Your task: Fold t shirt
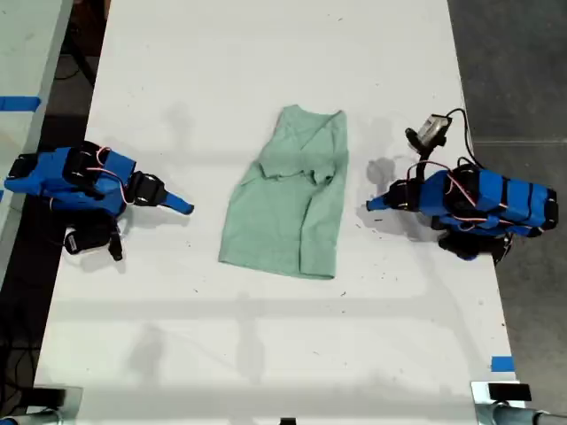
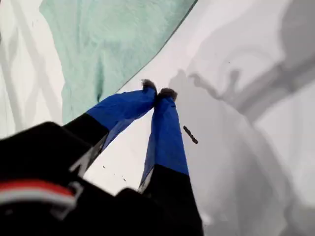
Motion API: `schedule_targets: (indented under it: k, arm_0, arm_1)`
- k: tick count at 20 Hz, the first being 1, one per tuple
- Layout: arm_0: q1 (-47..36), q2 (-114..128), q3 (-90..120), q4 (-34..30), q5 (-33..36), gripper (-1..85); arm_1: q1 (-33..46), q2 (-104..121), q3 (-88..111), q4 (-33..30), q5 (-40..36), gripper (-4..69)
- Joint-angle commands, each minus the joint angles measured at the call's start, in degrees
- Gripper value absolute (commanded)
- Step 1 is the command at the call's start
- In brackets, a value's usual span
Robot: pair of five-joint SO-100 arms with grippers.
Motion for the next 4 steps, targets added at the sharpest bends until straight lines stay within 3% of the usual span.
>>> schedule_targets:
  k: [1, 4]
  arm_0:
    - [0.5, 0.4, -0.4, 0.2, -0.9, 1.4]
    - [0.5, 0.4, -0.4, 0.2, -0.9, 1.4]
  arm_1:
    - [0.6, 0.9, 3.3, 0.2, 0.6, 2.2]
    - [0.6, 0.9, 3.3, 0.3, 0.6, 2.2]
